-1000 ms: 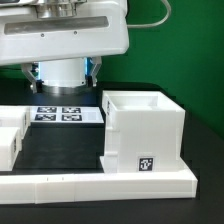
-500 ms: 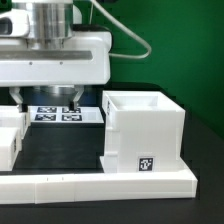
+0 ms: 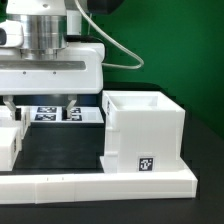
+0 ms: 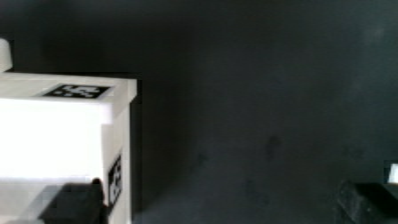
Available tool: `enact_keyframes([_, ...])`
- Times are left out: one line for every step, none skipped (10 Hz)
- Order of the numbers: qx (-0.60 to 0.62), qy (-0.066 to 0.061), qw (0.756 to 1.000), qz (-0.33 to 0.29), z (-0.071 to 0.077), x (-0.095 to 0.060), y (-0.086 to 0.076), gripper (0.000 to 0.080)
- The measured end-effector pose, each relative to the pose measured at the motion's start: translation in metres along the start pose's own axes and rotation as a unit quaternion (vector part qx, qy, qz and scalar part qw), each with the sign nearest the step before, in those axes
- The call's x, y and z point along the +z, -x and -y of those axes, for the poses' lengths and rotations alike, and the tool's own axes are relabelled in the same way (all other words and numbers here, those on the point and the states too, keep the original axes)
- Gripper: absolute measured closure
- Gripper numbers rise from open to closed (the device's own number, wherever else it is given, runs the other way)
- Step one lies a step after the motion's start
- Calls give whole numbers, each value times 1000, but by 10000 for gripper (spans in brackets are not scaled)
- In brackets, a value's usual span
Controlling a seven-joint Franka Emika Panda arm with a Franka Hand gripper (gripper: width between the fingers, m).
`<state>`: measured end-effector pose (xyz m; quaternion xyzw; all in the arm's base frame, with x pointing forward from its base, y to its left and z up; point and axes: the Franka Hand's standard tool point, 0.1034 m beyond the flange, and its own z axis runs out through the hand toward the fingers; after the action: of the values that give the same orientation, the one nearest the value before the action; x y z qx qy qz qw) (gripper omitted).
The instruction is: Assemble drawer
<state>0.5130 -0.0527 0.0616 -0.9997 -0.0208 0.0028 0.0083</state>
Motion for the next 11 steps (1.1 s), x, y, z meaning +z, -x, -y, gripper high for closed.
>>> enact_keyframes([0, 0, 1000, 0, 0, 0, 0, 150])
enact_keyframes([0, 0, 1000, 0, 0, 0, 0, 150])
enact_keyframes([0, 0, 1000, 1, -1, 1, 1, 150])
enact_keyframes([-5, 0, 1000, 6, -13, 6, 5, 150])
enact_keyframes([0, -2, 1000, 8, -25, 11, 6, 150])
enact_keyframes([2, 0, 1000, 7, -37, 15, 2, 150])
enact_keyframes([2, 2, 1000, 4, -47, 17, -5, 150])
enact_keyframes([1, 2, 1000, 4, -52, 20, -5, 150])
enact_keyframes([5, 3, 1000, 6, -57, 24, -5, 150])
enact_keyframes([6, 5, 1000, 7, -59, 29, -5, 150])
enact_keyframes([5, 7, 1000, 6, -54, 36, -2, 150])
